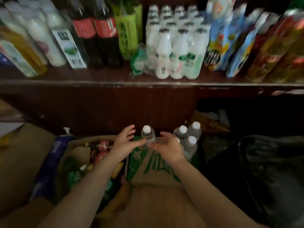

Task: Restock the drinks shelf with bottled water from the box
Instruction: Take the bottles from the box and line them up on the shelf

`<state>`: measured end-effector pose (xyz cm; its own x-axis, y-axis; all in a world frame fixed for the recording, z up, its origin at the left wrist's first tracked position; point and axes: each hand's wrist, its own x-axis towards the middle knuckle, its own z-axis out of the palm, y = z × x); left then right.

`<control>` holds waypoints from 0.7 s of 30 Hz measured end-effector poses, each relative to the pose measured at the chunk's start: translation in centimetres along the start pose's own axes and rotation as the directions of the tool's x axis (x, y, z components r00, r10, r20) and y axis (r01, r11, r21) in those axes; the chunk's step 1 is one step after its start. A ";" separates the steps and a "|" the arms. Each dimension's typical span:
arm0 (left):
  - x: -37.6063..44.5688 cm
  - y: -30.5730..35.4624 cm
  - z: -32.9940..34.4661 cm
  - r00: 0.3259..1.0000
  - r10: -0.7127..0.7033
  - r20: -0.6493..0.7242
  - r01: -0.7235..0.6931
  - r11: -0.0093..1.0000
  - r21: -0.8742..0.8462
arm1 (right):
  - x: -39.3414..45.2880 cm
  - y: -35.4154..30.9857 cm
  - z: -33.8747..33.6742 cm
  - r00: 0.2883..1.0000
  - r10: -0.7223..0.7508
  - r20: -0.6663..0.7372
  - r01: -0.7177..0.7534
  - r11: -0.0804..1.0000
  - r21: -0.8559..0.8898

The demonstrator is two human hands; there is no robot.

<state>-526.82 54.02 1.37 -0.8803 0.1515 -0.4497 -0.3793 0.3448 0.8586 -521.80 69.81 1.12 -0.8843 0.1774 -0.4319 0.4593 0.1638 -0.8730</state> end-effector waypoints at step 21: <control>15.6 -11.7 4.7 0.909 0.416 0.011 -0.416 0.909 0.017 | 17.9 16.7 8.7 0.953 -0.262 -0.154 0.266 0.964 0.006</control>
<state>-534.80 56.69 -16.83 -0.9551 0.2913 -0.0541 0.0266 0.2661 0.9636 -530.73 67.28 -23.14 -0.9498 0.2755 -0.1480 0.2071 0.1997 -0.9577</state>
